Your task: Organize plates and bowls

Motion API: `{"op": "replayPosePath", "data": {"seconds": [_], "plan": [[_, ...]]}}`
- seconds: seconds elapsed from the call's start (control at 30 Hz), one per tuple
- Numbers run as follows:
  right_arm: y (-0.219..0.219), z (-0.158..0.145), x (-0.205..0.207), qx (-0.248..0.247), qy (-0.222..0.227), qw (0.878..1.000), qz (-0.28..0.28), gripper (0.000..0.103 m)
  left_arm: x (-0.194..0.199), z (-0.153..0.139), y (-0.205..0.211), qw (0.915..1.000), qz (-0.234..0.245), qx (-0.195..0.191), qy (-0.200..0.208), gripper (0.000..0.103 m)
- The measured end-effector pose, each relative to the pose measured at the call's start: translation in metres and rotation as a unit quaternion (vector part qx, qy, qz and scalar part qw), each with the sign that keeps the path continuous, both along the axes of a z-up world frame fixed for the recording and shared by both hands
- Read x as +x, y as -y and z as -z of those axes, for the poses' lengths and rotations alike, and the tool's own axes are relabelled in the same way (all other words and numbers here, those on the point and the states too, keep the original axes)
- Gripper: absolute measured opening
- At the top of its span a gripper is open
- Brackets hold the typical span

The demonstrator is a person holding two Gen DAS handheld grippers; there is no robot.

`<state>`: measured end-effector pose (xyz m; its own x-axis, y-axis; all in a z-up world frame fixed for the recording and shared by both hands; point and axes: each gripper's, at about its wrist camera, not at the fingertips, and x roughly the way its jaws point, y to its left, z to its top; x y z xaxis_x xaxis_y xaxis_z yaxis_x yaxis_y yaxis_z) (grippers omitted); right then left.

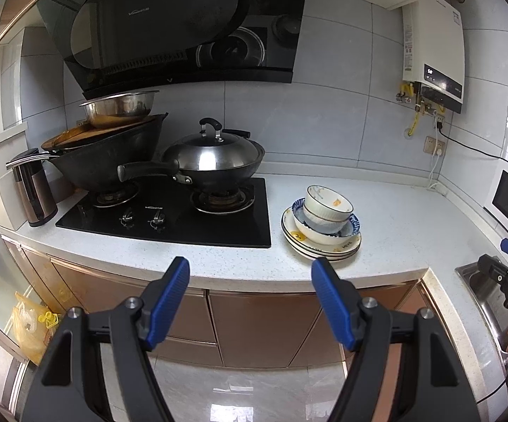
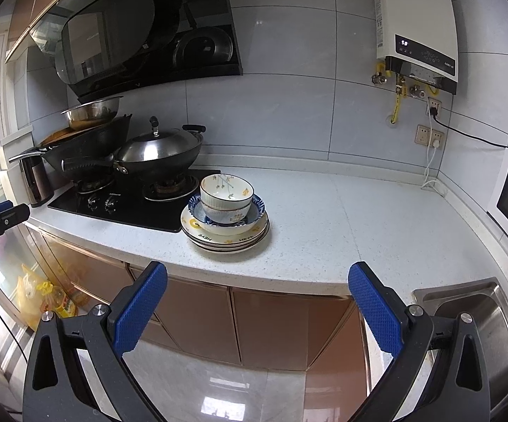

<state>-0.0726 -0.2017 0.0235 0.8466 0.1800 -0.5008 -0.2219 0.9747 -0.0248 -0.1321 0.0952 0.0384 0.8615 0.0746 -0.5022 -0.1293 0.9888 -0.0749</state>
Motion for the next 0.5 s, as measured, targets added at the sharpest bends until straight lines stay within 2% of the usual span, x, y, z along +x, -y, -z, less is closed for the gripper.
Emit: {"op": "replayPosePath", "data": {"seconds": [0.13,0.5], "plan": [[0.0019,0.0011,0.0013,0.0,-0.002,1.0,0.001,0.101,0.0002,0.0005,0.0011,0.9999,0.003,-0.009,-0.002,0.071],[0.0039,0.002,0.0024,0.0,-0.004,1.0,0.001,0.101,-0.0009,0.0013,0.0063,1.0,0.0,-0.004,0.001,0.071]]}}
